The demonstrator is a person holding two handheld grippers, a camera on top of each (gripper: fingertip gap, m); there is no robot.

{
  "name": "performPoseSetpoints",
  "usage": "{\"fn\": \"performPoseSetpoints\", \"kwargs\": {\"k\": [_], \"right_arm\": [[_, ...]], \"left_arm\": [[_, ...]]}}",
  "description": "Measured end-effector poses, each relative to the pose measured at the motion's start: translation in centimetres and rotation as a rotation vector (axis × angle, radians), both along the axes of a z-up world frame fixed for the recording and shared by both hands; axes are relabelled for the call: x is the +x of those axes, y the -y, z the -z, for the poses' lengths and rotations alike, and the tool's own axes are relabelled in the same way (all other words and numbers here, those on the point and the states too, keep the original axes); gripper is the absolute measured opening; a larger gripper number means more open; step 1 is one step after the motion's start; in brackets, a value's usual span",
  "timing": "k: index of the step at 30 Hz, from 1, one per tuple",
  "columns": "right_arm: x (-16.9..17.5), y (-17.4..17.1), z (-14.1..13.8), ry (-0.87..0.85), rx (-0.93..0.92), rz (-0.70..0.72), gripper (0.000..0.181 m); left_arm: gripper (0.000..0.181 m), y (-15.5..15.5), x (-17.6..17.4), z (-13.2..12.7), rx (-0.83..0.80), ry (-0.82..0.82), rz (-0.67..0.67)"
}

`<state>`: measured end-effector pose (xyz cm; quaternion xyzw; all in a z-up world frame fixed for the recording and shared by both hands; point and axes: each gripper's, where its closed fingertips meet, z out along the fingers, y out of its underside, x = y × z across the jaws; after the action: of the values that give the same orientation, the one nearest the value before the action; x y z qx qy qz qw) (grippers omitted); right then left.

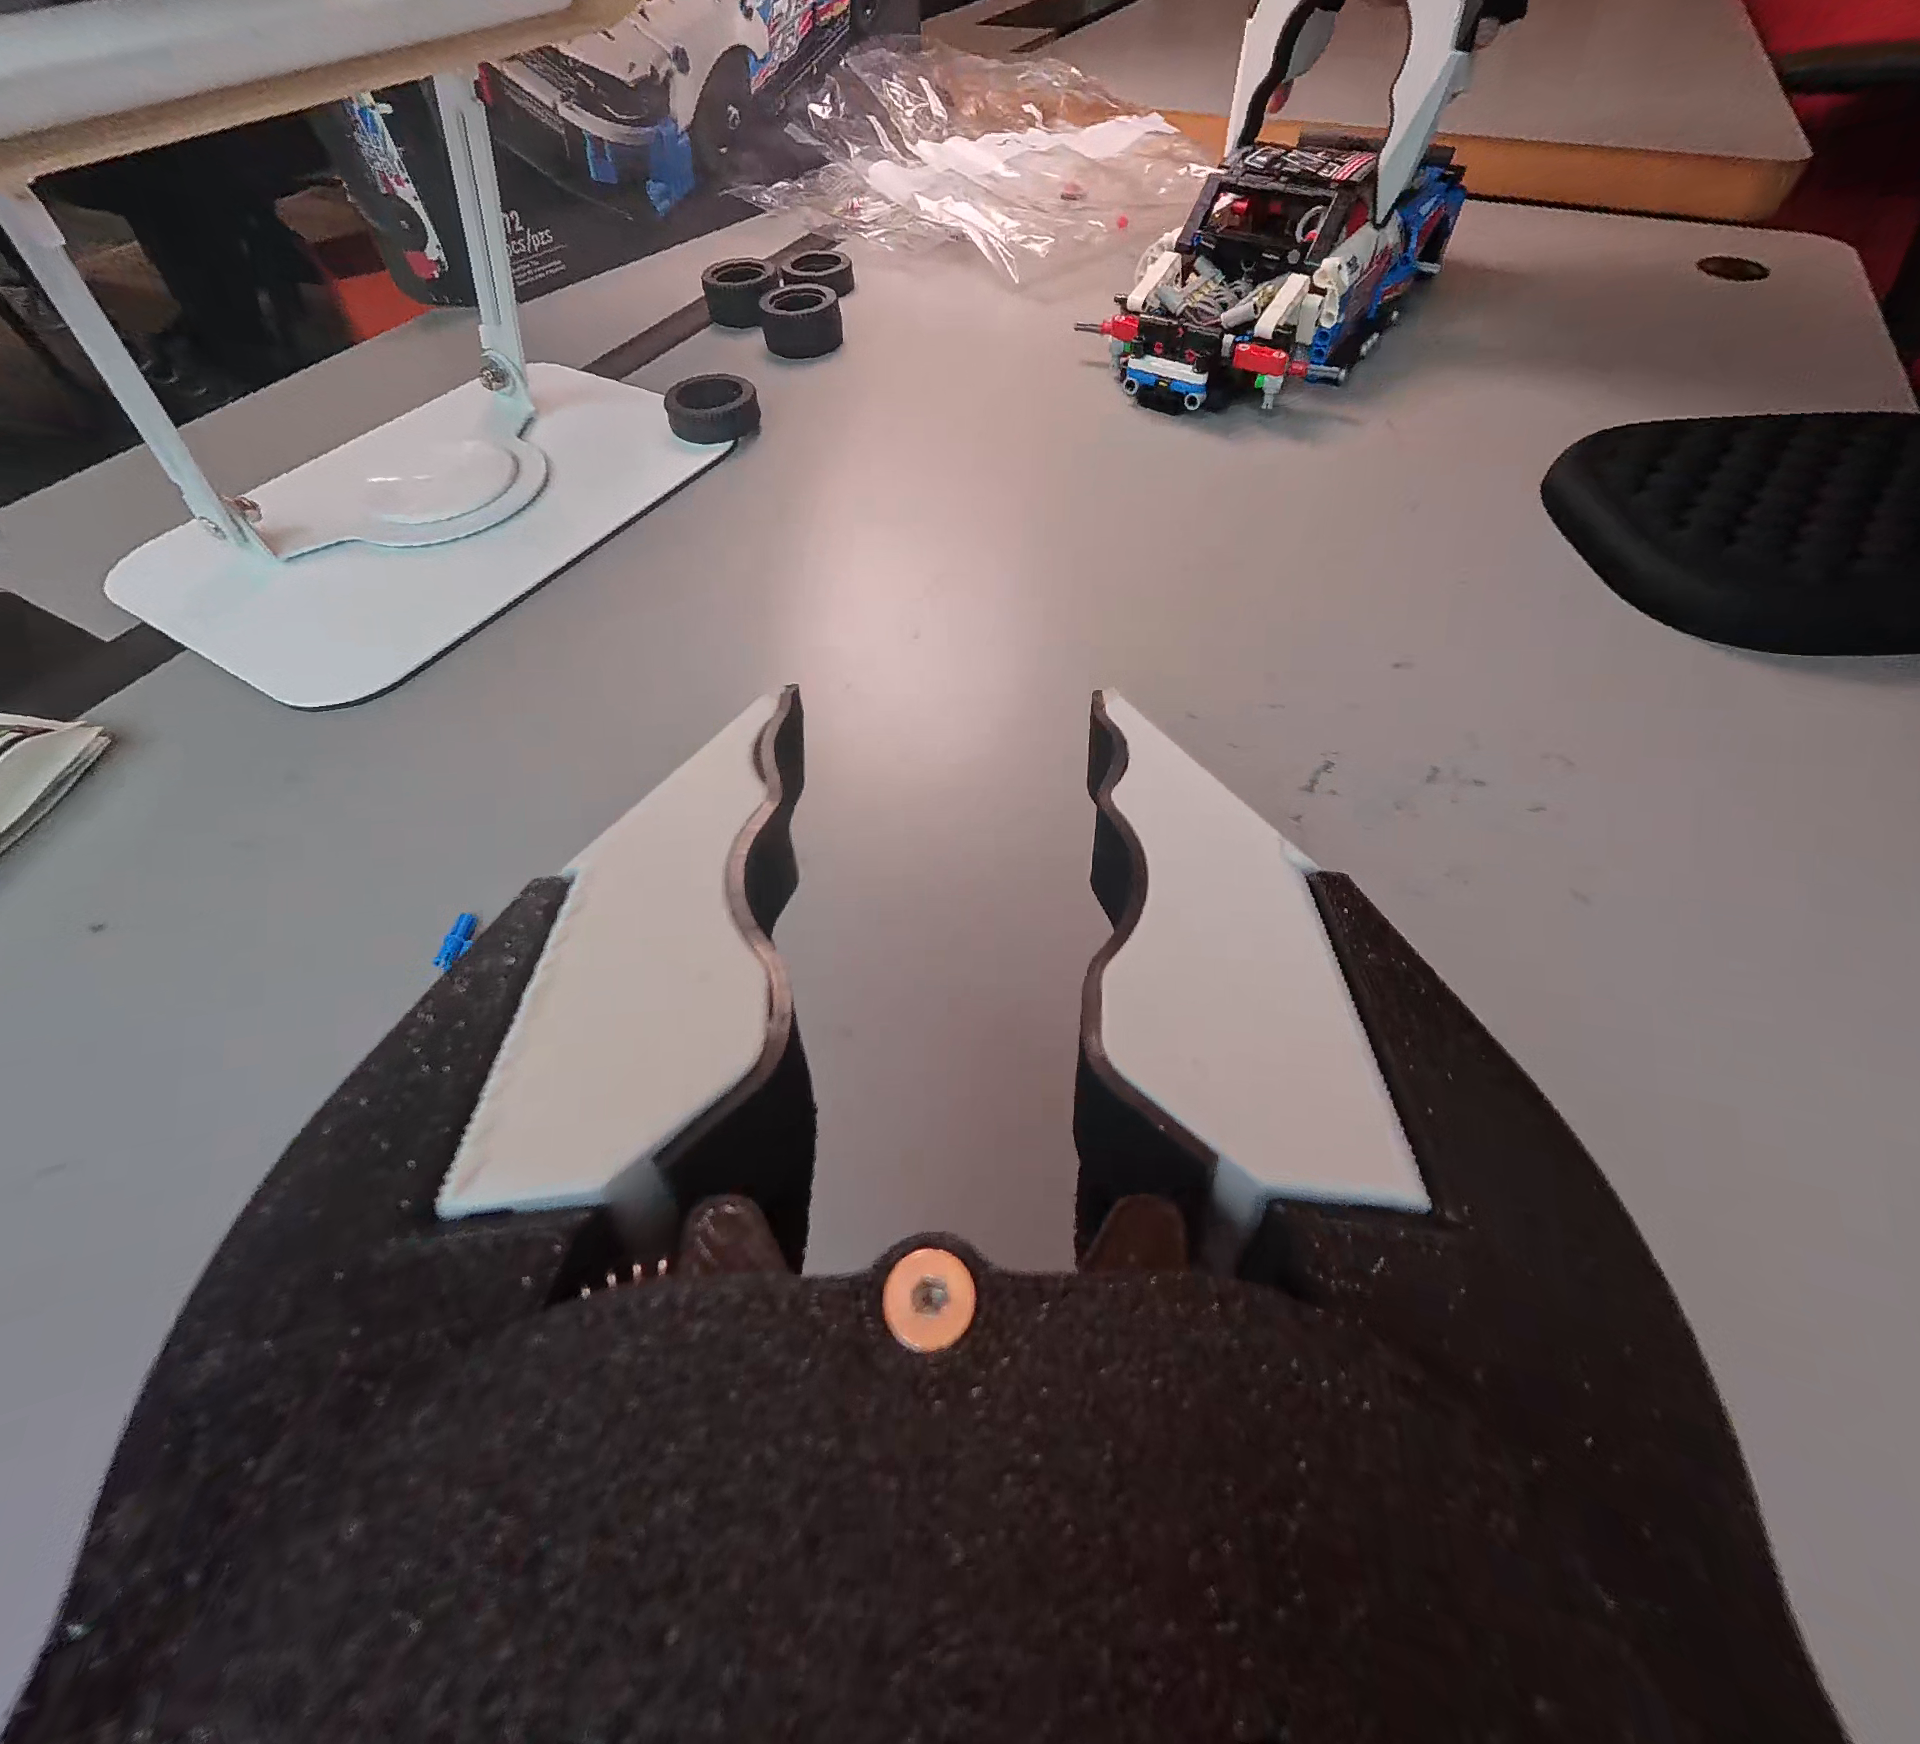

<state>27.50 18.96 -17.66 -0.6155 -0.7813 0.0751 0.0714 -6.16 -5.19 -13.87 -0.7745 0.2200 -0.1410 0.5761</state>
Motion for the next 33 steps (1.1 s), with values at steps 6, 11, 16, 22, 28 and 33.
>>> {"fn": "performPoseSetpoints", "kwargs": {"k": [6, 11, 16, 22, 28, 33], "right_arm": [[-7.2, 5.5, -0.7, -0.025, -0.029, -0.190, 0.083], [-15.7, 8.7, -2.5, -0.101, -0.011, -0.304, 0.083], [-20.8, 9.6, -0.4, -0.051, -0.020, -0.338, 0.082], [-22.1, 10.1, 0.2, -0.079, -0.032, -0.384, 0.084], [-22.5, 10.3, -0.2, -0.230, -0.066, -0.372, 0.083], [-22.3, 10.8, -2.1, -0.426, -0.156, -0.092, 0.089]], "left_arm": [[0.049, -0.3, 0.1, -0.5, 0.010, 0.035, 0.007], [0.045, -0.4, 0.4, -1.0, 0.057, 0.042, -0.009], [0.035, -0.5, -1.0, -2.3, 0.182, 0.018, -0.135], [0.042, -4.5, -2.4, -4.6, 0.230, 0.118, -0.290], [0.051, -7.7, -3.7, -4.5, 0.273, 0.165, -0.299], [0.050, -5.9, -3.9, -6.8, 0.357, 0.229, -0.281]]}}
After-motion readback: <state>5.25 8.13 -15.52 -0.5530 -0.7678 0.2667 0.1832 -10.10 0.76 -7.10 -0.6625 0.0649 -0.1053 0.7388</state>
